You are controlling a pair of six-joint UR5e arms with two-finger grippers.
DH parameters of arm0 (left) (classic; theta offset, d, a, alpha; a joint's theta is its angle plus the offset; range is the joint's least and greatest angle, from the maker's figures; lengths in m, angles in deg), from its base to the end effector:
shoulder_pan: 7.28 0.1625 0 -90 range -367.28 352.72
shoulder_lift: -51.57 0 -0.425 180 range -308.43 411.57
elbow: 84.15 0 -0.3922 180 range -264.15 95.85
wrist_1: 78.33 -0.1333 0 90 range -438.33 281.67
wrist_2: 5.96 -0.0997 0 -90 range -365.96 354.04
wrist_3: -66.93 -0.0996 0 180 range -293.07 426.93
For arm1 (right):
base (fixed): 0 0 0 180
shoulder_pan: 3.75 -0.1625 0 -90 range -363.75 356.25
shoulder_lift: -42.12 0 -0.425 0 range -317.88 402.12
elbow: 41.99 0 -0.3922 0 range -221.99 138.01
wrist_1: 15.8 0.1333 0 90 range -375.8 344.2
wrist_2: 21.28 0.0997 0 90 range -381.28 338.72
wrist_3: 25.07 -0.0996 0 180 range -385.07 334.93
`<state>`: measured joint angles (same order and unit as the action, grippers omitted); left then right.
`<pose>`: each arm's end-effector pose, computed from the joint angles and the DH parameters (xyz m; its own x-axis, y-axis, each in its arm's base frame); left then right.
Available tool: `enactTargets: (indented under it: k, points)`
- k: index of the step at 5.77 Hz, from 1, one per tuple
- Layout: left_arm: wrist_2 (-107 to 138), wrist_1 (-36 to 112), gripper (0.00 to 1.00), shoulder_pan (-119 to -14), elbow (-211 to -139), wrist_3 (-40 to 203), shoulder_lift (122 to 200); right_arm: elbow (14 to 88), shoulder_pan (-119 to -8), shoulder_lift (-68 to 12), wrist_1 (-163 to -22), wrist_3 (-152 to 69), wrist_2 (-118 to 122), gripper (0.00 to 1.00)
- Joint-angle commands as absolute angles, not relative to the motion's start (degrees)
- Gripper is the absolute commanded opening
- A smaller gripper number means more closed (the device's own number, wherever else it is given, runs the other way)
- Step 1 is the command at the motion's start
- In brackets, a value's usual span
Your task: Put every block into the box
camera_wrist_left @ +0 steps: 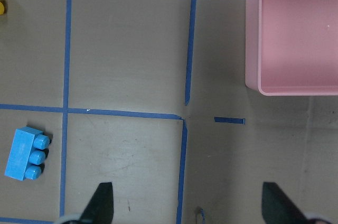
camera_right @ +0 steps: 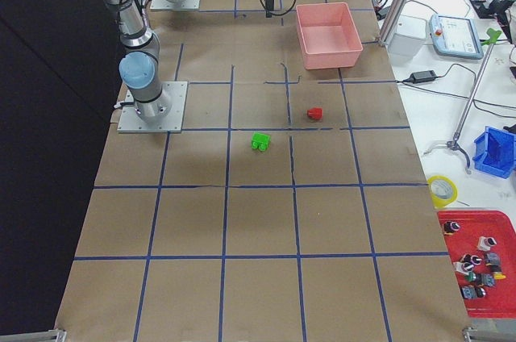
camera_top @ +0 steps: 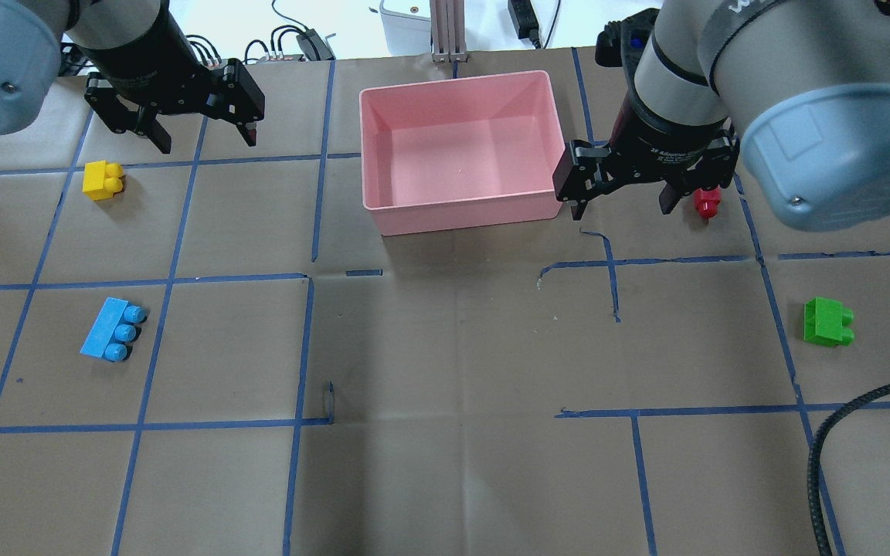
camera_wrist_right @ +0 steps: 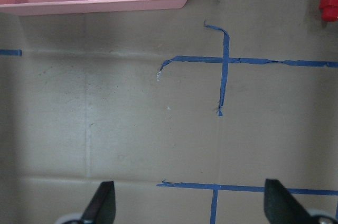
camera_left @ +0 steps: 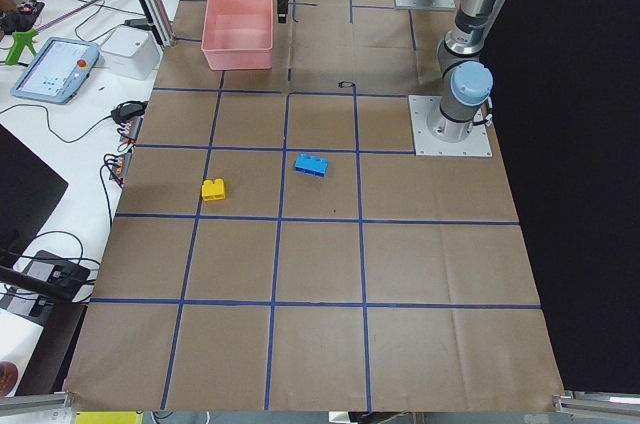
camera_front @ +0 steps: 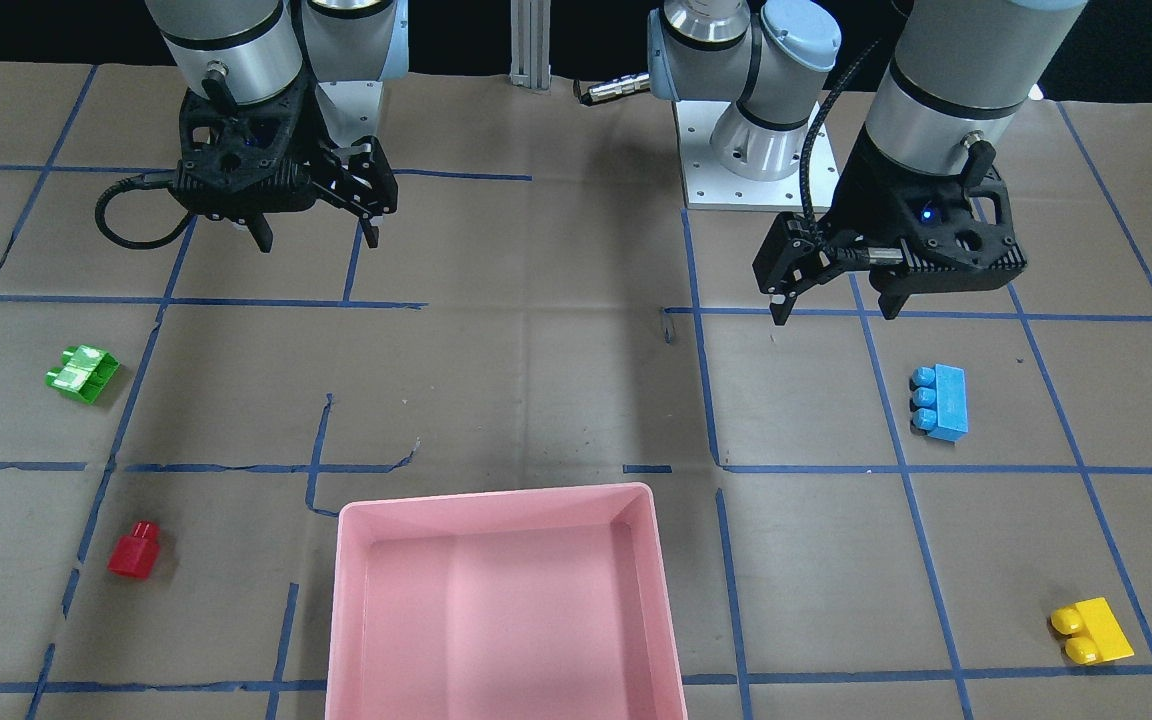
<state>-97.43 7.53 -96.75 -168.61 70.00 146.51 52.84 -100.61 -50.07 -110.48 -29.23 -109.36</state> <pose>-0.1258 -0.5375 0.4990 -0.9977 -0.0647 -0.0211 -0.0627 0.9945 -0.0839 0.1928 -0.4590 0.4732 -0.9982 -0.0483 -0.0360 -0.0471 0.9983 -0.0331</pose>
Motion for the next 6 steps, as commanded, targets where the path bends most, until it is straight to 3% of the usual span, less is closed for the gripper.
enactTargets:
  k: [1,6]
  points:
    - [-97.5,7.5,1.00,-96.8,-168.7,69.9,146.4,52.8,-100.6,-50.1,-110.4,-29.2,-109.3,1.00]
    - [-97.7,7.5,1.00,-95.5,-169.2,67.8,145.7,52.8,-100.6,-50.1,-110.5,-29.2,-109.4,1.00]
